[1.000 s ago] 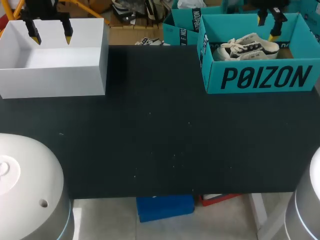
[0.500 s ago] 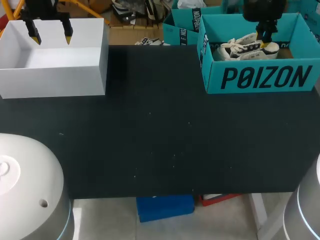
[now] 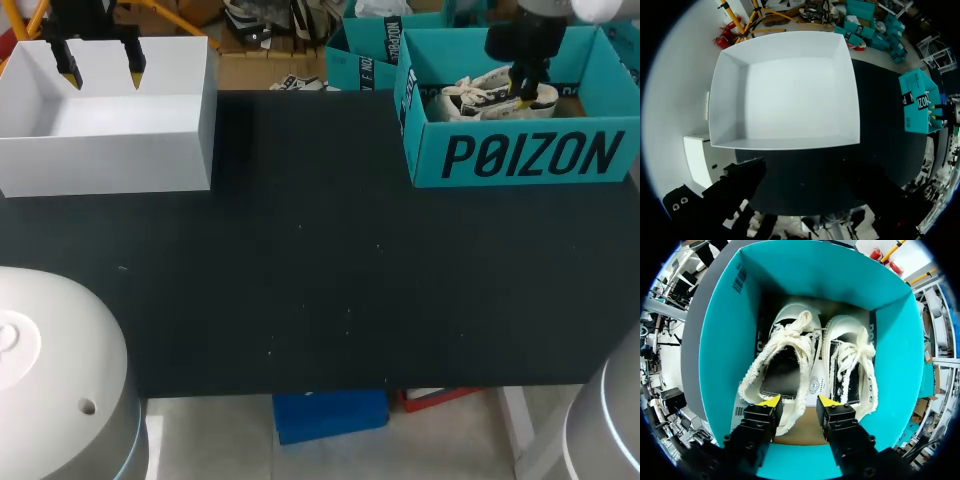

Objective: Take the shoe out of the shoebox, open the shoe tongue, remove and reinsert the insole, then place the shoe into the shoebox

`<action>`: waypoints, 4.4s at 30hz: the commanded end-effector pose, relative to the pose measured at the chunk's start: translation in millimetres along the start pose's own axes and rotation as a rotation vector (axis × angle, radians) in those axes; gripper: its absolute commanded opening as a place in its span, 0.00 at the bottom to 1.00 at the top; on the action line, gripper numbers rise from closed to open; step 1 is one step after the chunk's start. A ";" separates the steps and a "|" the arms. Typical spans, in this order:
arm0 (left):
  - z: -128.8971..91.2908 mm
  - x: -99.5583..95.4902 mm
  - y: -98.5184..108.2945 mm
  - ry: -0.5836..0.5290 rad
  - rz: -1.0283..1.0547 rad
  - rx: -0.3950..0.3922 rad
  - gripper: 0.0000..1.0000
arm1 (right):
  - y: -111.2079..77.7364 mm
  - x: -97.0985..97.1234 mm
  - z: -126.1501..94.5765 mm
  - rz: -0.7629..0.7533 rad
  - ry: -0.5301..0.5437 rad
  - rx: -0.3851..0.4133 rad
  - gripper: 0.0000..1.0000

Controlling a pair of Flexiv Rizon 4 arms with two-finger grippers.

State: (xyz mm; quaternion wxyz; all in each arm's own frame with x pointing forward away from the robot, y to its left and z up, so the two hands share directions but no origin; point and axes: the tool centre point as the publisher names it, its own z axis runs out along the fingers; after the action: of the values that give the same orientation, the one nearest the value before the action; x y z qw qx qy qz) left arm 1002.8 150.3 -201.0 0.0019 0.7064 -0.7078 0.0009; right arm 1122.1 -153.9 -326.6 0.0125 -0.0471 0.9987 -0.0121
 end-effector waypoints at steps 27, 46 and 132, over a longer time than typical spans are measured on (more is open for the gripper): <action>-0.9 0.4 0.9 -0.002 -0.001 -0.002 1.00 | 5.9 -15.8 81.0 0.022 0.075 -0.056 0.35; -0.9 0.4 0.9 -0.002 -0.001 -0.002 1.00 | 2.6 -10.2 36.0 0.003 0.115 -0.067 0.00; -0.9 0.4 0.9 -0.002 -0.001 -0.002 1.00 | 432.7 173.3 16.7 0.100 -0.099 -0.026 0.00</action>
State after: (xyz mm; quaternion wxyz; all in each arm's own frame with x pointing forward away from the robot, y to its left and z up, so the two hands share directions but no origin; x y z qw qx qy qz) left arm 1002.8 150.3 -200.9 0.0019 0.7064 -0.7078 0.0008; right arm 905.9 252.7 -345.3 0.0649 0.0024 0.9979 0.0023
